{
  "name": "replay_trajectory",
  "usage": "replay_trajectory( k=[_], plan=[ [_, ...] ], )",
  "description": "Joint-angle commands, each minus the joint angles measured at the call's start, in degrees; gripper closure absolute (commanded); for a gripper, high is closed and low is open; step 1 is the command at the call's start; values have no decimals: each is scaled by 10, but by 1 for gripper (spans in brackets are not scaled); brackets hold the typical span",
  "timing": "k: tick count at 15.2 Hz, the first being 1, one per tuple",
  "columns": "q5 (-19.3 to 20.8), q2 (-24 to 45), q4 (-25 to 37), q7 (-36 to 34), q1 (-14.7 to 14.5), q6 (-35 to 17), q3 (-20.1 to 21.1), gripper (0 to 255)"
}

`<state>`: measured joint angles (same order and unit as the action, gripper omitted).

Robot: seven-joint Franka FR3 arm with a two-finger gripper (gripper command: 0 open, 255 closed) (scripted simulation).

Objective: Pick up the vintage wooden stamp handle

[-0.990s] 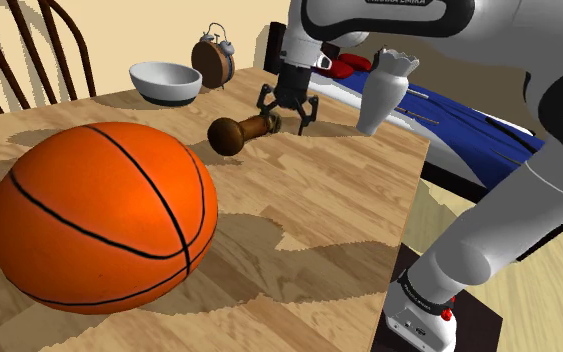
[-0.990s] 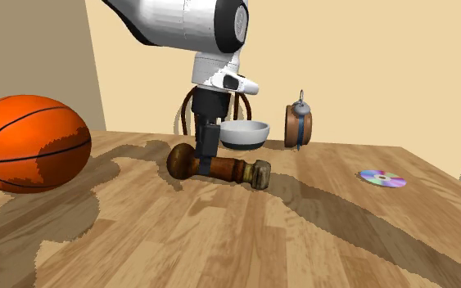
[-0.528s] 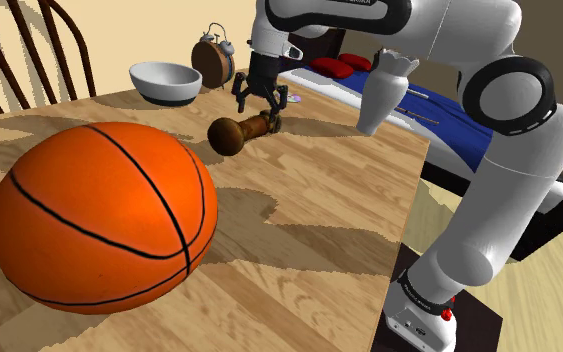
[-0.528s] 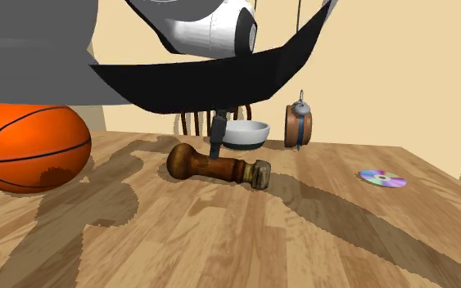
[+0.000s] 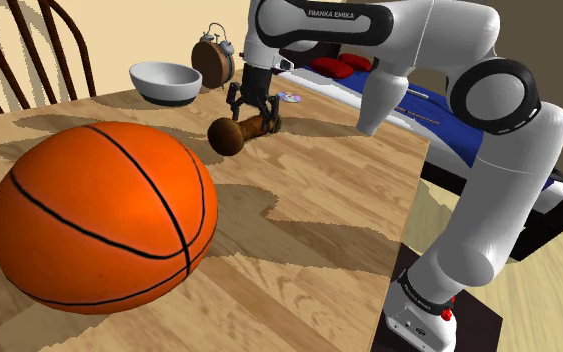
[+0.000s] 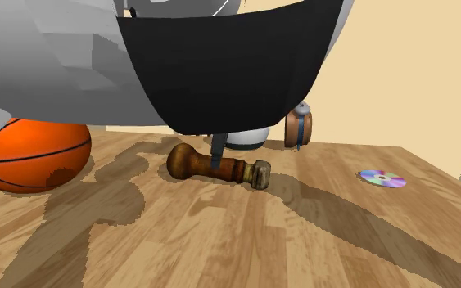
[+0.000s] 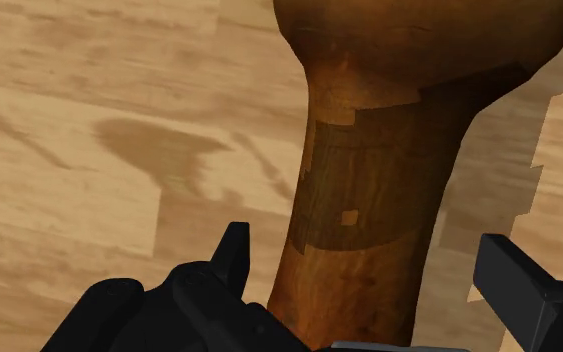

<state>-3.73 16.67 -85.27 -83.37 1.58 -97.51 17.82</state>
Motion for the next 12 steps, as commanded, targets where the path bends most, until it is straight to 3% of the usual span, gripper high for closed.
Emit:
replay_trajectory(
  k=[1, 2, 3, 12],
  plan=[
    [-1, -3, -14, 3, 2, -11, -1, 0],
    [-1, -3, -13, 3, 2, -11, -1, 0],
    [-1, -3, -14, 2, 1, -11, 0, 255],
    [-1, -3, -13, 3, 2, -11, -1, 255]
  ],
)
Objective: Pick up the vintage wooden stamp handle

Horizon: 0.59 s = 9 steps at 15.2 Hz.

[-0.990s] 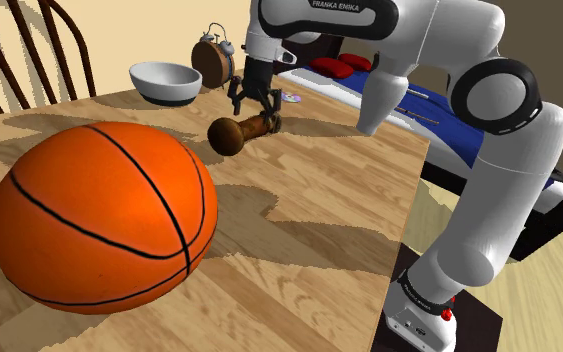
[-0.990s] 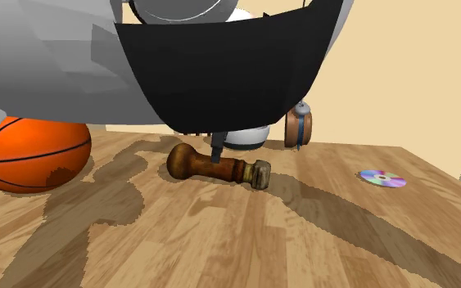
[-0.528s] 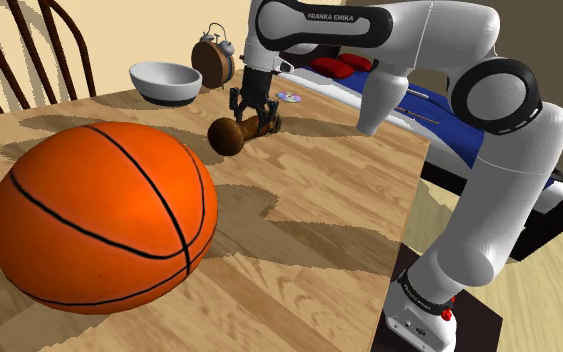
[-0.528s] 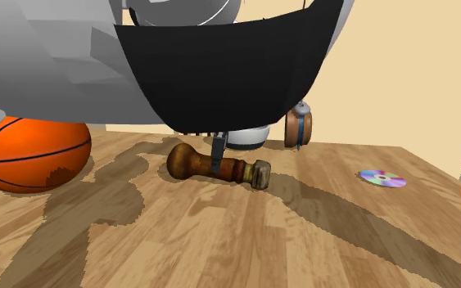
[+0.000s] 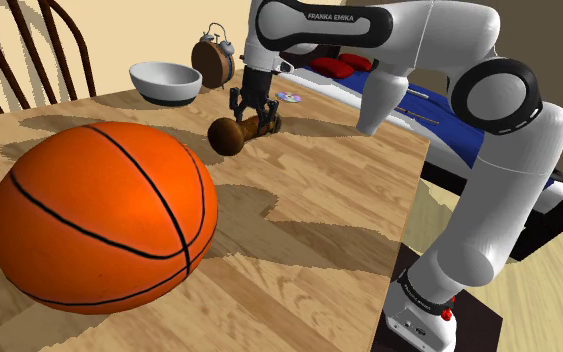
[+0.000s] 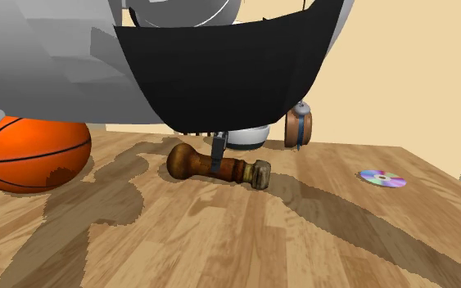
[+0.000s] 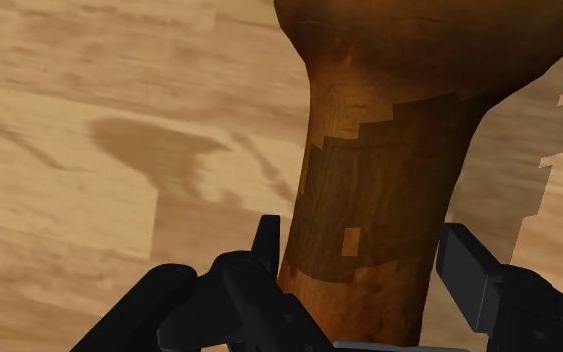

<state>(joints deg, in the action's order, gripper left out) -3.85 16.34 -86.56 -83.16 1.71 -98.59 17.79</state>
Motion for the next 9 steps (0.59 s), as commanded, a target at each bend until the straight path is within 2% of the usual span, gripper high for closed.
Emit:
replay_trajectory(
  k=[1, 9],
  plan=[
    [0, 1, 7, 0, 0, 7, 0, 255],
    [3, 7, 77, -8, -3, 71, 1, 255]
  ],
)
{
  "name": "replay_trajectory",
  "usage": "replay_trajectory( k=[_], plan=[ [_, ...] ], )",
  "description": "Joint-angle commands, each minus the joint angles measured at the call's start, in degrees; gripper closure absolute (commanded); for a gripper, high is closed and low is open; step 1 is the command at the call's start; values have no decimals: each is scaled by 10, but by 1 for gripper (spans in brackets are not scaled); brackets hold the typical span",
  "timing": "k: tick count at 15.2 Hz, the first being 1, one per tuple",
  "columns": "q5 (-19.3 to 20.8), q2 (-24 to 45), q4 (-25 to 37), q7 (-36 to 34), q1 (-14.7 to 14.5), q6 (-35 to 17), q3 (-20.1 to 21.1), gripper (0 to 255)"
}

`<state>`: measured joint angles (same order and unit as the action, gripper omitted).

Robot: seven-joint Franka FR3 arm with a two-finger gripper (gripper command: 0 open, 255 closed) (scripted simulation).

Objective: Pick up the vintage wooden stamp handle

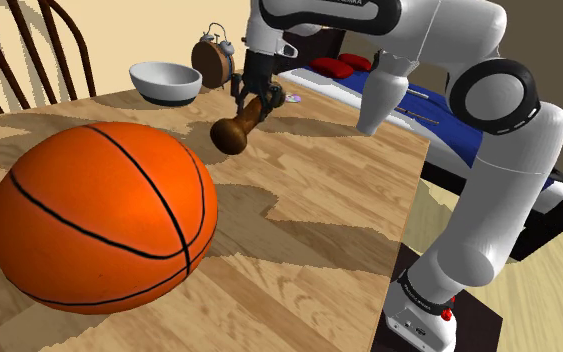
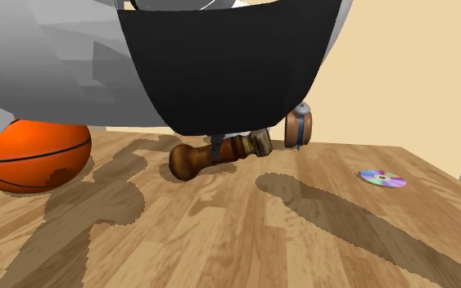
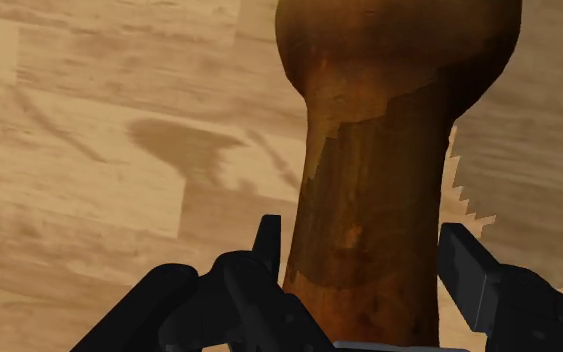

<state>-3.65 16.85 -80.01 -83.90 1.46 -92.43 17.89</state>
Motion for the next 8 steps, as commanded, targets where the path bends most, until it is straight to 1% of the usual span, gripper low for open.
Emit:
replay_trajectory(
  k=[1, 6, 8],
  plan=[
    [1, 3, 22, -2, -1, 18, 0, 255],
    [4, 14, 76, -9, -5, 61, 1, 255],
    [4, 14, 78, -9, -5, 62, 1, 255]
  ],
)
